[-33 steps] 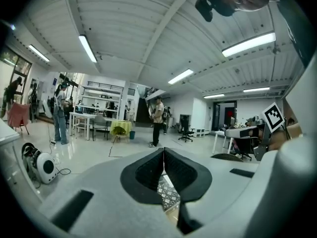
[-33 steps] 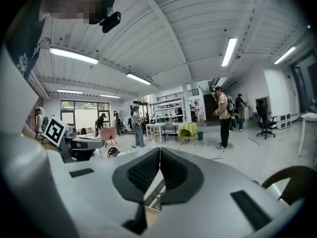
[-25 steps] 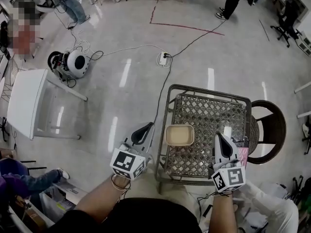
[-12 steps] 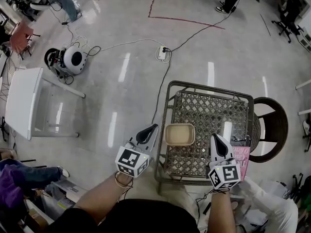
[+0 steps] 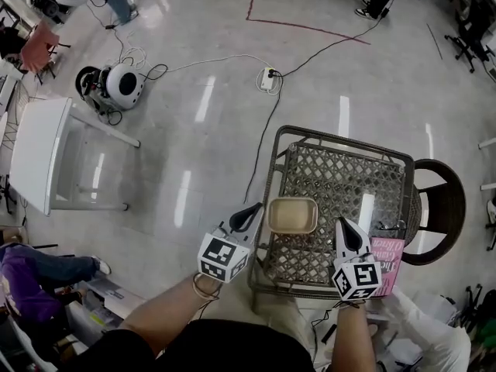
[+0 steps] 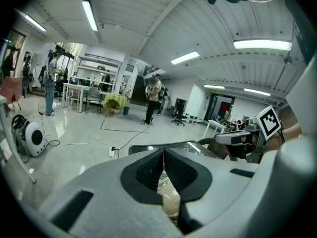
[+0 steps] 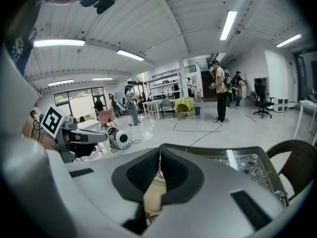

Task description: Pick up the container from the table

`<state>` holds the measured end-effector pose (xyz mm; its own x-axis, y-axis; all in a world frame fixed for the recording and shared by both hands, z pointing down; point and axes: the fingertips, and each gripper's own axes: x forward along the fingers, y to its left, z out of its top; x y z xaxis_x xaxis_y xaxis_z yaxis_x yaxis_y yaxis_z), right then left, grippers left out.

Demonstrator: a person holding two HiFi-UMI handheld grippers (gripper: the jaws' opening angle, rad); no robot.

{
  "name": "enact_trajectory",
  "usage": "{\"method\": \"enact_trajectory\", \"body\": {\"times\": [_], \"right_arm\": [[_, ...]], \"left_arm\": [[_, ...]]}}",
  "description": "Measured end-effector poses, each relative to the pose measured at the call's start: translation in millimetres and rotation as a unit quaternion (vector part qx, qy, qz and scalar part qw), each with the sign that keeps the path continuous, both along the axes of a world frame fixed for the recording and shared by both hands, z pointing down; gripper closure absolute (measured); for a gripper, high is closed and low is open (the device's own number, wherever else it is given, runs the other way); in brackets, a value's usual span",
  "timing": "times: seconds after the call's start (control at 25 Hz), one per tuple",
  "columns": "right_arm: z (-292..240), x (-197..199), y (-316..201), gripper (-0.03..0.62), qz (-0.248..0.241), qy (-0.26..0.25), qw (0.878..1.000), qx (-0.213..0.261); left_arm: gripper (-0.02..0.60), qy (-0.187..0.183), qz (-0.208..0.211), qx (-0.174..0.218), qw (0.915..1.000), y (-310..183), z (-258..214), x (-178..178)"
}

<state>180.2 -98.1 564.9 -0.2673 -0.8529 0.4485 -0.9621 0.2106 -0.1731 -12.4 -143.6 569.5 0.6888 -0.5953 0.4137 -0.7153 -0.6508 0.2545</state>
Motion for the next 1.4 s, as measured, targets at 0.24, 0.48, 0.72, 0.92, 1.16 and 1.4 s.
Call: {"method": "enact_trajectory", "body": {"times": [0.24, 0.48, 0.72, 0.92, 1.16, 1.4], "right_arm": [[32.7, 0.6, 1.1, 0.580, -0.006, -0.008, 0.999, -0.040], [63.3, 4.8, 5.2, 0.580, -0.005, -0.014, 0.997, -0.073], [88.3, 7.8, 5.4, 0.539, -0.001, -0.031, 0.995, -0.098], [114.4, 5.1, 7.0, 0.537, -0.013, -0.030, 0.991, -0.127], [149.0, 0.9, 7.1, 0.534, -0.021, -0.030, 0.986, -0.163], [171.5, -2.8, 3.2, 0.534, -0.022, -0.040, 0.982, -0.186]], "left_arm": [[0.569, -0.010, -0.005, -0.049, 0.9987, 7.0, 33.9, 2.6], [0.569, -0.023, -0.012, -0.095, 0.9952, 12.5, 67.1, -0.6], [0.566, -0.027, -0.020, -0.129, 0.9911, 15.2, 92.8, -2.8], [0.532, -0.039, -0.003, -0.144, 0.9887, 24.1, 109.8, 5.8], [0.523, -0.047, -0.012, -0.174, 0.9836, 27.9, 134.6, 4.0], [0.520, -0.053, -0.018, -0.188, 0.9806, 27.6, 146.1, -4.7]]}}
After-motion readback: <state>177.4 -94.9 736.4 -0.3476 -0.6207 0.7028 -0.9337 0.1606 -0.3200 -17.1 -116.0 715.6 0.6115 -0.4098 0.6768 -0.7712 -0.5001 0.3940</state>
